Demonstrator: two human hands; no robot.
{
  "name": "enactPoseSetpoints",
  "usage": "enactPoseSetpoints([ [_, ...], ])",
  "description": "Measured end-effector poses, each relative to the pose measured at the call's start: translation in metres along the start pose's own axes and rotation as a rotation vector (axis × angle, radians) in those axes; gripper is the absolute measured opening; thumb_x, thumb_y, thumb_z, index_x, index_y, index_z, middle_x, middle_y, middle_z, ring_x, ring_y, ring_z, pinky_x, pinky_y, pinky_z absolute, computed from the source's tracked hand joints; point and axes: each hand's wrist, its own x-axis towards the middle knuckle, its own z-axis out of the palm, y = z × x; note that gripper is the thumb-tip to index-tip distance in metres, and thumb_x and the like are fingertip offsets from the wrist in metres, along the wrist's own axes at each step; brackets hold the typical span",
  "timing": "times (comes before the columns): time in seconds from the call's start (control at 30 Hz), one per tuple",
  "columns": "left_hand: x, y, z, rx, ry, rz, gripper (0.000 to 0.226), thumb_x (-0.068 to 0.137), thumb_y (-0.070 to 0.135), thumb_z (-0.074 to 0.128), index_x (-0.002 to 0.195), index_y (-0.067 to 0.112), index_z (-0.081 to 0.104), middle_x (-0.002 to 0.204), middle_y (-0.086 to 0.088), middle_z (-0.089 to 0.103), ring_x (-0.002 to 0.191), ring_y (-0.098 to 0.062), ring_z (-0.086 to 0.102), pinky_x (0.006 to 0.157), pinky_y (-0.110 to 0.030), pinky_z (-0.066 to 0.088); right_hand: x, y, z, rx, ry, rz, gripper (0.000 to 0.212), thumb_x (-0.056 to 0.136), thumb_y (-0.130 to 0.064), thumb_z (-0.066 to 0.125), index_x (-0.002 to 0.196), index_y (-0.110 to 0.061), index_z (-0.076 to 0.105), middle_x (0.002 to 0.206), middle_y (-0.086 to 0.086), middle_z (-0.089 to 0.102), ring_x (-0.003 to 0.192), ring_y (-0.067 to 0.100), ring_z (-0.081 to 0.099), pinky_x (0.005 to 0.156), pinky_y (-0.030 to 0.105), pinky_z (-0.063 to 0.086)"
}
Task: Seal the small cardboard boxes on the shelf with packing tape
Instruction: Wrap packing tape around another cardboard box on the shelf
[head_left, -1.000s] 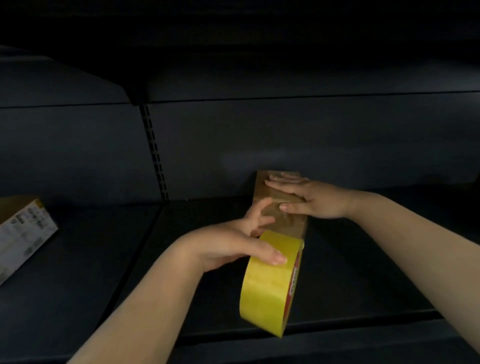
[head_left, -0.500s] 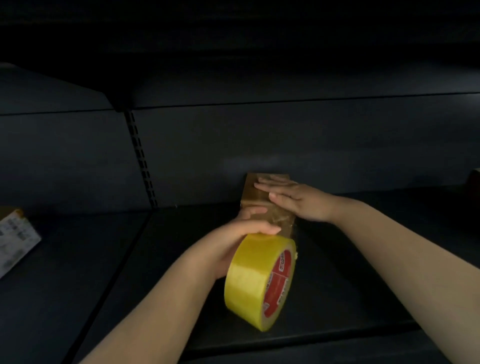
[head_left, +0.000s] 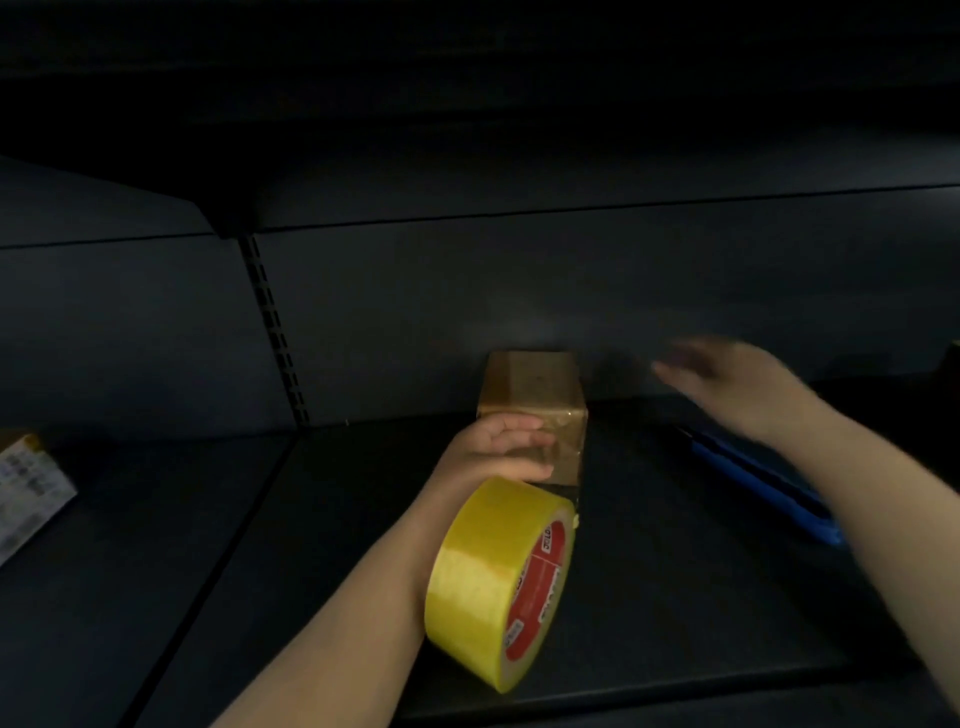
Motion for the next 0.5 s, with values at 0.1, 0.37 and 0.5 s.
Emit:
enactPoseSetpoints([
  [0.1,0.0,-0.002,0.005,-0.008,0.042,0.023,0.043,0.075,-0.002,0.068,0.112,0.016,0.056,0.104,0.007,0.065,0.097,-0.006,0.061,0.079,-0.017,0.05,-0.027,0.044,-0.016,-0.457,-0.382,0.312,0.056,0.083,-0.06,0.049,0.122,-0.02,0.055,0.12,0.004,0.057,0.102,0.017,0.055,0.081,0.027,0.044],
  [0.37,0.0,0.0,0.014,-0.009,0.084,0.028,0.044,0.075,0.001,0.07,0.113,0.017,0.056,0.102,0.011,0.064,0.094,-0.002,0.059,0.081,-0.022,0.05,-0.036,0.051,-0.007,-0.205,-0.179,0.104,0.024,0.082,-0.021,0.067,0.088,-0.018,0.044,0.082,0.007,0.063,0.061,0.015,0.06,0.055,0.025,0.045],
  [0.5,0.0,0.0,0.012,-0.016,0.08,0.019,0.048,0.074,-0.002,0.07,0.116,0.016,0.055,0.102,0.011,0.063,0.098,-0.006,0.059,0.088,-0.029,0.05,-0.052,0.017,-0.035,-0.026,-0.138,-0.303,0.045,0.081,-0.019,0.066,0.11,-0.044,0.041,0.092,-0.01,0.065,0.06,-0.004,0.062,0.056,0.013,0.048],
])
